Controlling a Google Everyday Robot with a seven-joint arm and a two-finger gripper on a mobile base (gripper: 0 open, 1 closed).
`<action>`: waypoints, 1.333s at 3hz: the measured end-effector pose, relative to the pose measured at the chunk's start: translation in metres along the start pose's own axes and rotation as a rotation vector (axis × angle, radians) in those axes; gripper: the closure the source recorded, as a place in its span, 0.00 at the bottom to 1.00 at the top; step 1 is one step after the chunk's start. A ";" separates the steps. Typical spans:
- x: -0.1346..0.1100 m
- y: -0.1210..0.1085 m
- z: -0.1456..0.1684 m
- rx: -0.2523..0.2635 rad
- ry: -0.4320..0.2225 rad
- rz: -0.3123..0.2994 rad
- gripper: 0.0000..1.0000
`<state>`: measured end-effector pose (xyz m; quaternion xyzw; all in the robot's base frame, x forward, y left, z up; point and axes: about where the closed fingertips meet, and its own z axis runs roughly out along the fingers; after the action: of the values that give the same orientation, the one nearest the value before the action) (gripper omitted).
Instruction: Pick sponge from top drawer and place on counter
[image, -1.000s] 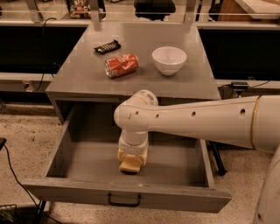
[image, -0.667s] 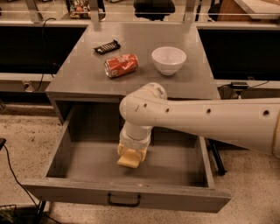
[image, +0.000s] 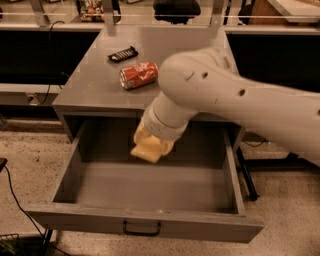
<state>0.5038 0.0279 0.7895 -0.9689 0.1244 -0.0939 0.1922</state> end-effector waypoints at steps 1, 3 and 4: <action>0.032 -0.024 -0.051 0.032 0.063 0.020 1.00; 0.041 -0.028 -0.061 -0.009 0.075 0.028 1.00; 0.067 -0.029 -0.072 -0.076 0.090 0.050 1.00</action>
Offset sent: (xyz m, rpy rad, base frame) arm 0.0184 -0.0058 0.0470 0.0134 -0.0439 -0.0344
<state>0.5566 0.0101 0.8752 -0.9669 0.1605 -0.1276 0.1517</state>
